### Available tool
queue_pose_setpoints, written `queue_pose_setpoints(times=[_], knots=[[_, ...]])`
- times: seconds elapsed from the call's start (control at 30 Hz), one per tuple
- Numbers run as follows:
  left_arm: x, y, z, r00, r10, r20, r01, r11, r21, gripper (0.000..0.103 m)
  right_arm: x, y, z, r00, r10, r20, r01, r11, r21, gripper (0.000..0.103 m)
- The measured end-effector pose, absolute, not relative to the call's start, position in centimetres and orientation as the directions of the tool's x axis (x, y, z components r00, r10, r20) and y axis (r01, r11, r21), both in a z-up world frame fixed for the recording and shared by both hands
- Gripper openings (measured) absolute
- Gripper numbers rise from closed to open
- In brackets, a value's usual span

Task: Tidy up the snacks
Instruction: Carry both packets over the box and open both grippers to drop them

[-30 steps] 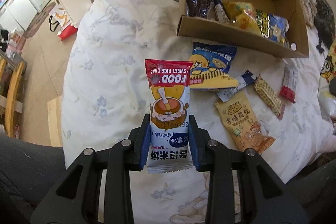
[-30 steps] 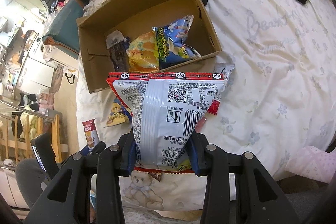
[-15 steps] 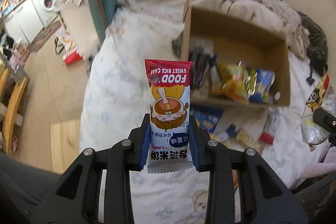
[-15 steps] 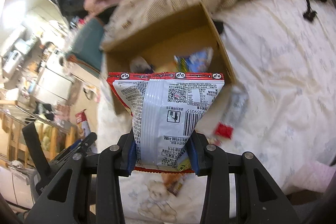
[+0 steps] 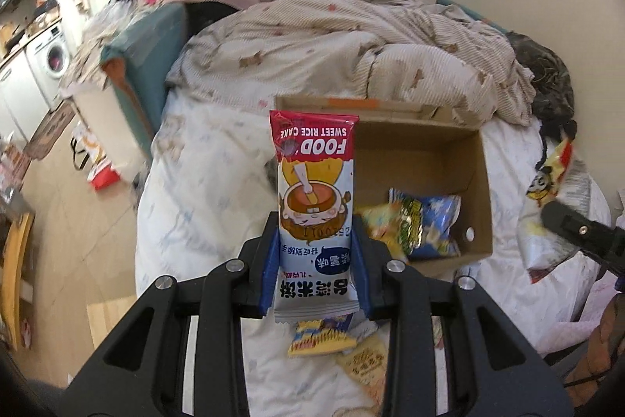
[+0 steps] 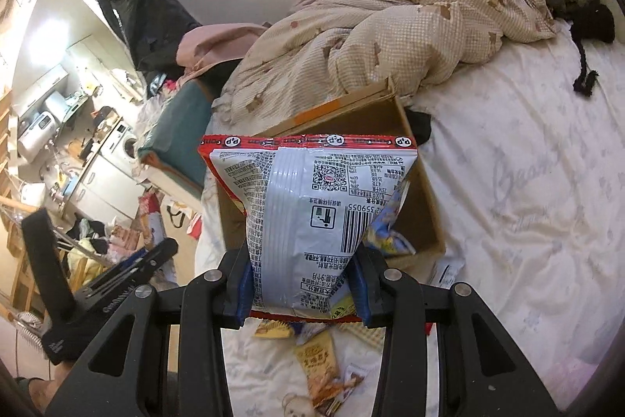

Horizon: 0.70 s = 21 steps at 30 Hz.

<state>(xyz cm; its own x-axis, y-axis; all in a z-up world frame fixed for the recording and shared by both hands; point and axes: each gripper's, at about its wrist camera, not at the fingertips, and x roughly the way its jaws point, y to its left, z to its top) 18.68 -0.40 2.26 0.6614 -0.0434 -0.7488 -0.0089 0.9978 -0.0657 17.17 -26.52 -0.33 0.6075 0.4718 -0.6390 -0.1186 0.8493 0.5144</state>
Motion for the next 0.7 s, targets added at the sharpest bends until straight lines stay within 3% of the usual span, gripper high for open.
queue_pose_setpoints(times=[0.47, 0.7], knots=[[25.6, -2.7, -1.7, 0.578, -0.127, -0.806, 0.049, 0.991, -0.121, 0.029, 23.5, -27.5, -2.1, 0.594, 0.390, -0.703, -0.054, 0.892, 0.449, 0.042], [26.9, -2.9, -4.8, 0.545, -0.110, -0.831, 0.053, 0.994, -0.097, 0.029, 27.2, -25.2, -5.4, 0.492, 0.403, -0.772, -0.067, 0.901, 0.428, 0.042]])
